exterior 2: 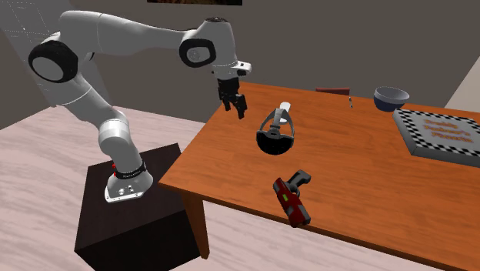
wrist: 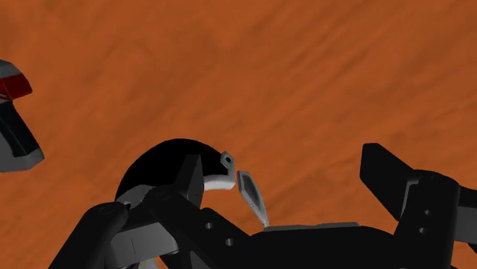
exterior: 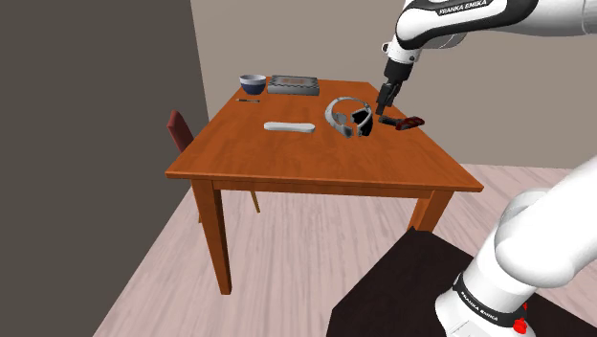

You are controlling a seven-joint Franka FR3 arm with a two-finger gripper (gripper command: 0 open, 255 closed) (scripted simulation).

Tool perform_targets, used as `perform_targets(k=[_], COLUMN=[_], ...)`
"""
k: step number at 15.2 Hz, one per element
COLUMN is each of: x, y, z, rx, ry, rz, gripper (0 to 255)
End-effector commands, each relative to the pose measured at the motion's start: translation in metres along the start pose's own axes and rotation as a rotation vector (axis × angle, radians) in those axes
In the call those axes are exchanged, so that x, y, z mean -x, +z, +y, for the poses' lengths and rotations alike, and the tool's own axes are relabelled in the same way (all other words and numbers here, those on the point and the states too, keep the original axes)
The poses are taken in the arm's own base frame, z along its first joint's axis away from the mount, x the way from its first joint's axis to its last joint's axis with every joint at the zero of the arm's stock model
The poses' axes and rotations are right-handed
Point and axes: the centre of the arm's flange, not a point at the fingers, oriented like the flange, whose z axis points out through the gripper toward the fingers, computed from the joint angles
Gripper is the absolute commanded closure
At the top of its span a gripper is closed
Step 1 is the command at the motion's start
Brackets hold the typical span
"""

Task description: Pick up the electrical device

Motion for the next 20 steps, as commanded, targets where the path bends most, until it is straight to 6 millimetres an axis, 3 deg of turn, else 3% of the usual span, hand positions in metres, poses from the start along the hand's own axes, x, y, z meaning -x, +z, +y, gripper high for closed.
perform_targets(k=[1, 12, 20], x=[-0.010, -0.088, -0.083], y=[0.002, 0.016, 0.055], z=[0.019, 0.131, 0.128], rx=[0.000, -0.007, -0.007], ry=[-0.014, -0.080, -0.080], rz=[0.016, 0.101, 0.101], gripper=[0, 0, 0])
